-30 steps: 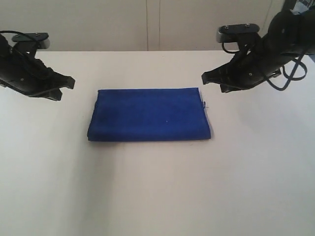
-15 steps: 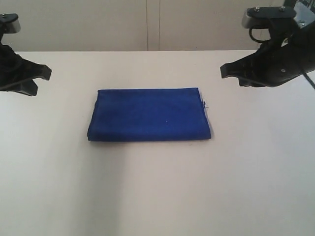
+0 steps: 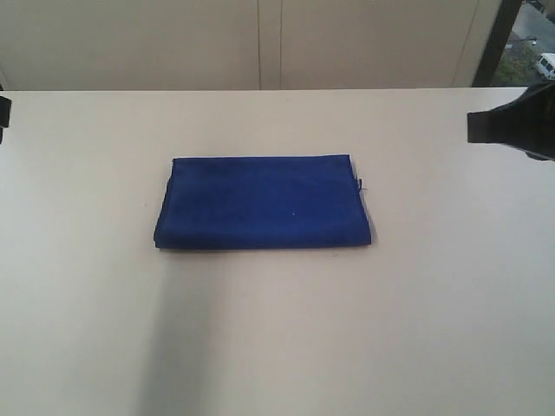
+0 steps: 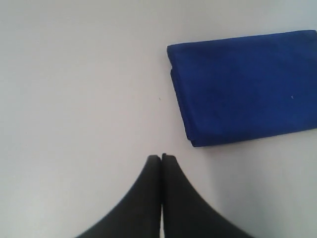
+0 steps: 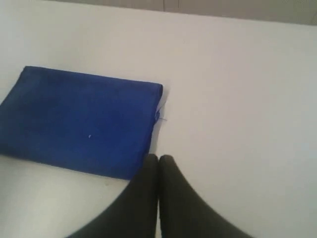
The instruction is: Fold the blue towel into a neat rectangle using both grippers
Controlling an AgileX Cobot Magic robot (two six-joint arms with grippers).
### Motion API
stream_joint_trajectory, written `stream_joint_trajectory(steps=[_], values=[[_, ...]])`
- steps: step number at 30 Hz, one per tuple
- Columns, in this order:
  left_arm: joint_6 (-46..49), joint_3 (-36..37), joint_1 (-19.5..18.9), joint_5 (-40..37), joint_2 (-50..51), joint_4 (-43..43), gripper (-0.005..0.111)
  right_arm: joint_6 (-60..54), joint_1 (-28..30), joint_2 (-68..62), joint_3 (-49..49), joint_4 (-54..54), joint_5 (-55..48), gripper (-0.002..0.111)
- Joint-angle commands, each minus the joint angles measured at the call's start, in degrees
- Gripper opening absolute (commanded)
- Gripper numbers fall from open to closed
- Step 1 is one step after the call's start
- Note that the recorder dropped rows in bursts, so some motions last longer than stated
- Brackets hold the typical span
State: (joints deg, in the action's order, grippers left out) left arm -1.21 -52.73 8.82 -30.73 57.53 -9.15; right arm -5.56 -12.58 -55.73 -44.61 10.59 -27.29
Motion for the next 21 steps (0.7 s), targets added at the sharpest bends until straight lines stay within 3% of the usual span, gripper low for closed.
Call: stream_joint_trajectory(steps=[1,13,21], values=[[-0.3,3.2,-0.2,-1.0,-7.4,-0.2,0.000,-0.6,0.6,8.8,3.2,-0.1,0.8,0.000],[-0.1,11.2,-0.2,-2.4,-26.1,-0.2,0.000,-0.6,0.6,31.2,11.6,-0.1,-0.3,0.000],[-0.1,13.1,-0.2,-2.7,-30.1,0.6,0.000,-0.6,0.6,38.5,14.8,-0.1,-2.5,0.000]])
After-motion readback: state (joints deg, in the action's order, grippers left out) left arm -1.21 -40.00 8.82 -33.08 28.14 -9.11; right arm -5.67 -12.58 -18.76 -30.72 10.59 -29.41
